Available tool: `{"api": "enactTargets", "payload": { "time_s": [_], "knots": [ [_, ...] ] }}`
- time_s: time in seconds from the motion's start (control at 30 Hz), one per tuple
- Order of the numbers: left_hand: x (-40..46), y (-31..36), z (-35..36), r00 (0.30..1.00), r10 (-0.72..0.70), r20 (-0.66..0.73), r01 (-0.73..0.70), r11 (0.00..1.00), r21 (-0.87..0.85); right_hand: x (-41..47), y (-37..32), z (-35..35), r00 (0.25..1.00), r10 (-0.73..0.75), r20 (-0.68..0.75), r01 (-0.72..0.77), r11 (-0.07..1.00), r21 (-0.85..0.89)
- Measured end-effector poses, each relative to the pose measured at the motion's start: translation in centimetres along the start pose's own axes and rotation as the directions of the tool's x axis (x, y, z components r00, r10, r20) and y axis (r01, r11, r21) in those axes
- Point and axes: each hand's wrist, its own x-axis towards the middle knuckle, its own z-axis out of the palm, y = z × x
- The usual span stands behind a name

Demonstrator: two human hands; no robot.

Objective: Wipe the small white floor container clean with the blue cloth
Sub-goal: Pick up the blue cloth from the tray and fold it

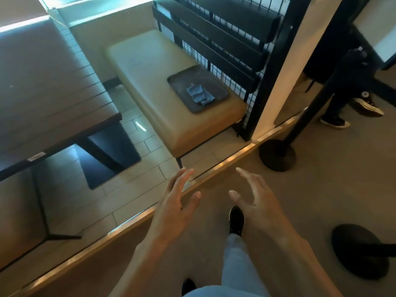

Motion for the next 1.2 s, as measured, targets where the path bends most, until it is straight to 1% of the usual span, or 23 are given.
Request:
{"api": "enactTargets", "payload": {
  "time_s": [0.1, 0.23, 0.33, 0.43, 0.57, 0.73, 0.87, 1.03, 1.2],
  "knots": [
    [5.4, 0.8, 1.5, 0.999, -0.029, -0.037, 0.028, 1.0, -0.014, 5.8, 1.5, -2.8, 1.0, -0.007, 0.019, 0.007, 1.0, 0.013],
    [12.2, 2.5, 3.6, 0.989, -0.123, -0.076, 0.115, 0.989, -0.097, 13.4, 3.0, -7.7, 0.996, -0.024, 0.09, 0.021, 0.999, 0.029],
    [16.9, 4.3, 5.0, 0.981, -0.168, -0.102, 0.155, 0.98, -0.122, 18.9, 3.8, -10.9, 0.987, -0.058, 0.148, 0.057, 0.998, 0.013],
    [20.7, 5.8, 5.4, 0.968, -0.203, -0.145, 0.181, 0.971, -0.154, 23.9, 4.0, -13.2, 0.98, -0.079, 0.185, 0.085, 0.996, -0.028],
    [25.9, 6.5, 5.4, 0.954, -0.24, -0.18, 0.207, 0.96, -0.187, 30.2, 4.3, -14.7, 0.977, -0.093, 0.192, 0.098, 0.995, -0.016],
    [32.9, 5.2, 4.9, 0.938, -0.278, -0.207, 0.235, 0.949, -0.209, 37.3, 4.6, -14.3, 0.976, -0.06, 0.21, 0.062, 0.998, -0.004],
    [40.1, 2.9, 4.5, 0.935, -0.3, -0.189, 0.271, 0.948, -0.165, 43.8, 4.8, -13.0, 0.971, -0.015, 0.237, 0.021, 1.0, -0.021],
    [51.0, -1.9, 4.0, 0.932, -0.319, -0.174, 0.3, 0.945, -0.131, 54.7, 5.7, -10.5, 0.963, 0.033, 0.268, -0.017, 0.998, -0.063],
    [61.6, -6.8, 3.5, 0.92, -0.367, -0.136, 0.354, 0.929, -0.11, 65.8, 7.2, -6.5, 0.953, 0.089, 0.29, -0.054, 0.99, -0.128]
  ]
}}
